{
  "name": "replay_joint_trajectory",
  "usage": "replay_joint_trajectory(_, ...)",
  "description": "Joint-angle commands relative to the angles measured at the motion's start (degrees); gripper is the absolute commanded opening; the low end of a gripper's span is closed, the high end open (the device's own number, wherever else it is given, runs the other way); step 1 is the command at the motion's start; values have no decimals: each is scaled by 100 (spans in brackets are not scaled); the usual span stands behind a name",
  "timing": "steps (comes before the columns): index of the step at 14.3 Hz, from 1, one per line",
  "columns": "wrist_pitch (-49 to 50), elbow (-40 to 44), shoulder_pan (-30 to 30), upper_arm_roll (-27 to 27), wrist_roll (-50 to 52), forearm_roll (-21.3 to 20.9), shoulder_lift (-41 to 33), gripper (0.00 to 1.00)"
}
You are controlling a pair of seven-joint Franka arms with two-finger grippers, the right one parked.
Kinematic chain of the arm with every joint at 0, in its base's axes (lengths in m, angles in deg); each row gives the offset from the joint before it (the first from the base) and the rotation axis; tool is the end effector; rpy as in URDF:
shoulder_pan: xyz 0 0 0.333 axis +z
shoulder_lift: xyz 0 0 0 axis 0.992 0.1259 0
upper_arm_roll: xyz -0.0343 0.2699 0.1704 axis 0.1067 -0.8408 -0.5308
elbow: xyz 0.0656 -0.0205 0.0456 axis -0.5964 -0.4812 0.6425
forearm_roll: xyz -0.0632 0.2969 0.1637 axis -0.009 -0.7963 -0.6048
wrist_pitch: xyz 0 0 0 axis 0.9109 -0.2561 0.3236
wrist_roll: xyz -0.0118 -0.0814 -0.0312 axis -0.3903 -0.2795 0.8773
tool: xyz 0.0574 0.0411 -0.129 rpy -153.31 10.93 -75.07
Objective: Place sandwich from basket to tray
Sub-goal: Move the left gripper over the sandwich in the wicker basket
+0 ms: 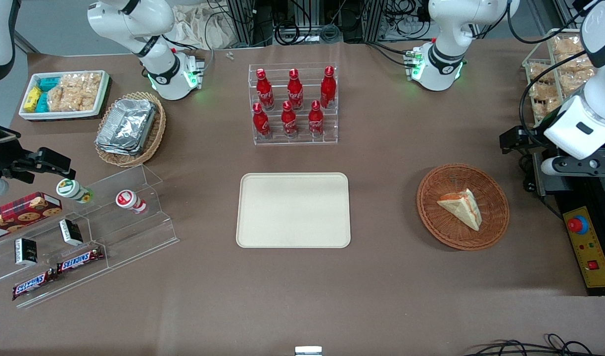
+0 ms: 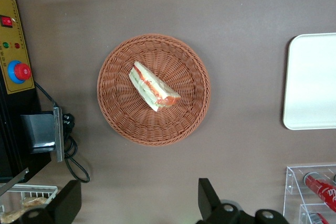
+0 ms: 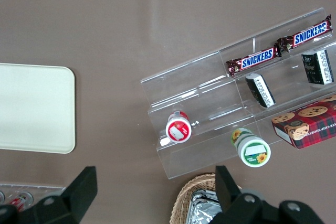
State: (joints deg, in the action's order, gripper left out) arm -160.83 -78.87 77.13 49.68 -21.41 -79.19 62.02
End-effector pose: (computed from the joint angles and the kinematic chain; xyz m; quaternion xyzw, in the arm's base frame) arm 0.5202 -0.0511 0.5717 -0.9993 0.0271 0.0222 0.0141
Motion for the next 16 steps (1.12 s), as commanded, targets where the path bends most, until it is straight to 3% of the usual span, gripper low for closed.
replay_joint_trajectory(1, 32, 129, -7, 14, 130, -86, 15, 100)
replay_joint_trajectory(4, 41, 120, 28, -12, 514, -24, 58, 100)
replay_joint_trajectory(9, -362, -99, 10, -3, 3229, -94, 558, 100)
replay_joint_trajectory(16, -2452, -2022, 98, -47, 4233, -7, 550, 100)
